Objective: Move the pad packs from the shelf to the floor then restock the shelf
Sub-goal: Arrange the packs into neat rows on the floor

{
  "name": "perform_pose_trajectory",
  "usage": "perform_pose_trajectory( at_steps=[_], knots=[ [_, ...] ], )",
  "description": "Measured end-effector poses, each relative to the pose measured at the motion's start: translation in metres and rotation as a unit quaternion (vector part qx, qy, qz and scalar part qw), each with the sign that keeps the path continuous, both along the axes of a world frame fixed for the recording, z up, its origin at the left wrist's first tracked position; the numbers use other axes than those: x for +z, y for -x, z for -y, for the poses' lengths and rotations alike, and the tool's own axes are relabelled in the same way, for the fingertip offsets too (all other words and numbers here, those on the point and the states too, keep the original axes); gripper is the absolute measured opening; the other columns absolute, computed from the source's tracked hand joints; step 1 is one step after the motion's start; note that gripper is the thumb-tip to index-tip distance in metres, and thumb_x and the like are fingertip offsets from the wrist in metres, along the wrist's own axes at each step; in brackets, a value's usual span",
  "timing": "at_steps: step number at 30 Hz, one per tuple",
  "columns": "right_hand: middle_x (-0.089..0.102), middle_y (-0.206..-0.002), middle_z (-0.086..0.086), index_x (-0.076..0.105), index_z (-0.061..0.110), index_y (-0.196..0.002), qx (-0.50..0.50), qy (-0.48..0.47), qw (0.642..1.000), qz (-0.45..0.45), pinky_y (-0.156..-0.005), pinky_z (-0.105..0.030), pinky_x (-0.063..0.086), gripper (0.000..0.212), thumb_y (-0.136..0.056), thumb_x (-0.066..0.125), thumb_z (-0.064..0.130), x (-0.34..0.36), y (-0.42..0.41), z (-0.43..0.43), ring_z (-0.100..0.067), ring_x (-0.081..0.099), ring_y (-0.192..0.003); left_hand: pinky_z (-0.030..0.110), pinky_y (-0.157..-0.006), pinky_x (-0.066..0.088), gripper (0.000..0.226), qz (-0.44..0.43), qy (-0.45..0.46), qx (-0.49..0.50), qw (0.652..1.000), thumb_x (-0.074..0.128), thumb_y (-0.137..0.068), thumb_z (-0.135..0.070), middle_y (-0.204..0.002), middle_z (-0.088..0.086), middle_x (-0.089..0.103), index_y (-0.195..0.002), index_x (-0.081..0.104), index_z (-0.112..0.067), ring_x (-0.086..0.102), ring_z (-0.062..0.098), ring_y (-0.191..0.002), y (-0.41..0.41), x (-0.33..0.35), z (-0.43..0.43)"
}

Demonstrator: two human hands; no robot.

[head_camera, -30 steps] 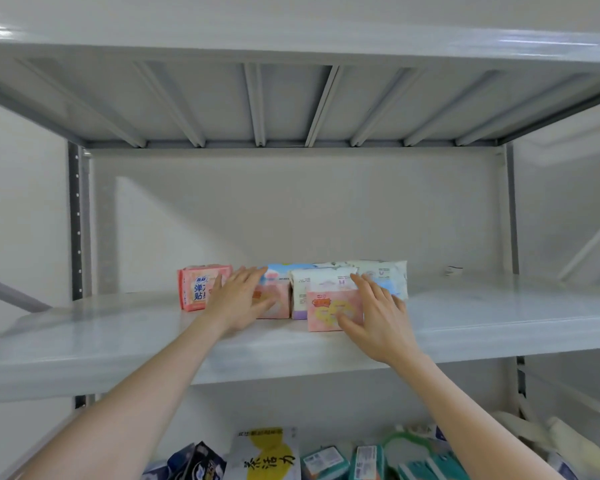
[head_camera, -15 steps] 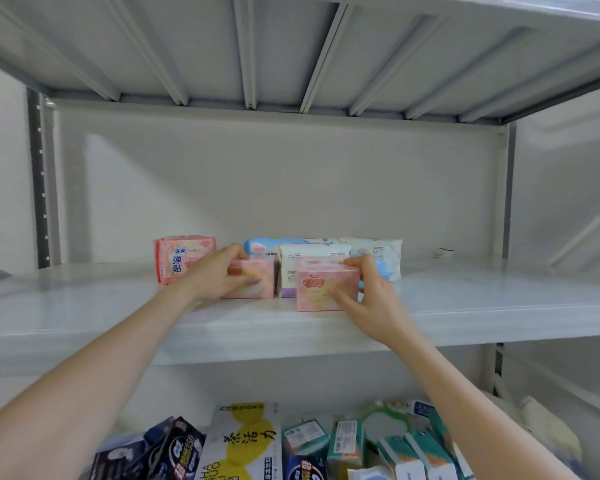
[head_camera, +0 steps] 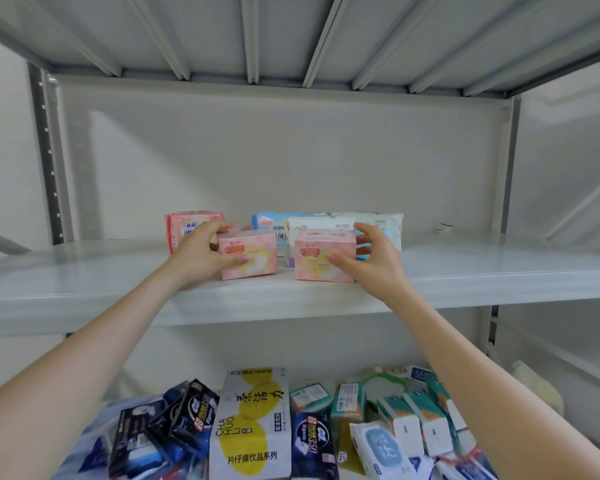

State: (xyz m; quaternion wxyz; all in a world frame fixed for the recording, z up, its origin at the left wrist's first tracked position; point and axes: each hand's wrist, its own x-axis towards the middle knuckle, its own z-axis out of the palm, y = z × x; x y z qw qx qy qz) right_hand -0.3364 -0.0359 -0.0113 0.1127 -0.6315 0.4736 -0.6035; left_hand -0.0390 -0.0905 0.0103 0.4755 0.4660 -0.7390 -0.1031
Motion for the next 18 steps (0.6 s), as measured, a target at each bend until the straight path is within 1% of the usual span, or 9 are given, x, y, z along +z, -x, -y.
perform_pose_trajectory(
  at_steps=[2, 4, 6, 7, 9, 11, 12, 15, 18],
  knots=[
    [0.058, -0.113, -0.001, 0.051, 0.016, -0.130, -0.008, 0.003, 1.000, -0.001, -0.087, -0.038, 0.055, 0.076, -0.066, 0.085, 0.037, 0.001, -0.004, -0.006, -0.013, 0.062, -0.097, 0.011, -0.073, 0.045, 0.081, -0.034, 0.021, 0.021, 0.999, 0.089, -0.061, -0.036, -0.121, -0.009, 0.056, -0.131, 0.052, -0.023, 0.059, -0.001, -0.093, -0.001, -0.003, -0.005],
    [0.058, -0.113, -0.004, 0.059, 0.016, -0.119, -0.009, 0.017, 1.000, -0.002, -0.089, -0.039, 0.053, 0.062, -0.065, 0.086, 0.032, 0.000, -0.008, -0.013, -0.015, 0.061, -0.098, 0.028, -0.090, 0.050, 0.082, -0.048, 0.048, 0.040, 0.997, 0.090, -0.058, -0.039, -0.124, -0.004, 0.056, -0.130, 0.053, -0.020, 0.061, 0.013, -0.103, -0.002, -0.006, -0.012],
    [0.057, -0.112, -0.002, 0.059, 0.017, -0.113, -0.017, 0.028, 0.999, 0.005, -0.087, -0.033, 0.052, 0.059, -0.063, 0.087, 0.031, -0.002, -0.012, -0.020, -0.013, 0.060, -0.097, 0.039, -0.097, 0.048, 0.083, -0.057, 0.062, 0.053, 0.995, 0.090, -0.058, -0.041, -0.125, -0.001, 0.056, -0.129, 0.054, -0.017, 0.059, 0.021, -0.111, -0.002, -0.009, -0.019],
    [0.058, -0.109, 0.002, 0.056, 0.019, -0.111, -0.026, 0.031, 0.999, 0.009, -0.082, -0.027, 0.051, 0.059, -0.061, 0.088, 0.031, -0.003, -0.014, -0.024, -0.009, 0.059, -0.096, 0.036, -0.096, 0.049, 0.083, -0.069, 0.071, 0.058, 0.993, 0.090, -0.059, -0.040, -0.124, -0.001, 0.055, -0.130, 0.054, -0.015, 0.058, 0.021, -0.111, -0.001, -0.012, -0.023],
    [0.059, -0.101, 0.011, 0.050, 0.024, -0.106, -0.035, 0.031, 0.999, 0.020, -0.071, -0.017, 0.046, 0.059, -0.060, 0.087, 0.030, -0.006, -0.018, -0.033, -0.001, 0.058, -0.093, 0.018, -0.084, 0.046, 0.081, -0.096, 0.102, 0.076, 0.987, 0.090, -0.059, -0.037, -0.118, -0.004, 0.051, -0.129, 0.056, -0.015, 0.056, 0.015, -0.106, 0.002, -0.016, -0.031],
    [0.058, -0.098, 0.017, 0.047, 0.024, -0.105, -0.027, 0.026, 0.999, 0.034, -0.068, -0.016, 0.044, 0.059, -0.062, 0.086, 0.028, -0.010, -0.021, -0.041, 0.002, 0.057, -0.092, 0.006, -0.073, 0.037, 0.076, -0.117, 0.124, 0.088, 0.981, 0.090, -0.059, -0.035, -0.113, -0.006, 0.047, -0.126, 0.059, -0.016, 0.052, 0.010, -0.101, 0.005, -0.020, -0.041],
    [0.058, -0.098, 0.017, 0.047, 0.022, -0.106, -0.023, 0.022, 0.999, 0.038, -0.068, -0.017, 0.045, 0.059, -0.063, 0.086, 0.027, -0.013, -0.022, -0.045, 0.001, 0.057, -0.093, 0.005, -0.071, 0.036, 0.074, -0.127, 0.129, 0.090, 0.979, 0.091, -0.058, -0.034, -0.112, -0.005, 0.047, -0.124, 0.060, -0.017, 0.052, 0.010, -0.101, 0.005, -0.021, -0.047],
    [0.059, -0.102, 0.012, 0.046, 0.019, -0.109, -0.018, 0.017, 0.999, 0.038, -0.072, -0.021, 0.048, 0.059, -0.065, 0.085, 0.027, -0.021, -0.022, -0.059, -0.003, 0.057, -0.095, 0.011, -0.078, 0.038, 0.076, -0.143, 0.129, 0.100, 0.976, 0.091, -0.058, -0.033, -0.113, -0.003, 0.048, -0.125, 0.059, -0.015, 0.051, 0.010, -0.102, 0.006, -0.026, -0.066],
    [0.059, -0.102, 0.012, 0.046, 0.019, -0.109, -0.007, 0.008, 0.999, 0.038, -0.069, -0.019, 0.048, 0.059, -0.065, 0.084, 0.027, -0.029, -0.021, -0.075, -0.003, 0.058, -0.094, -0.001, -0.073, 0.035, 0.077, -0.133, 0.130, 0.107, 0.977, 0.090, -0.059, -0.034, -0.115, -0.004, 0.048, -0.127, 0.058, -0.016, 0.050, 0.007, -0.099, 0.007, -0.035, -0.091]
  ],
)
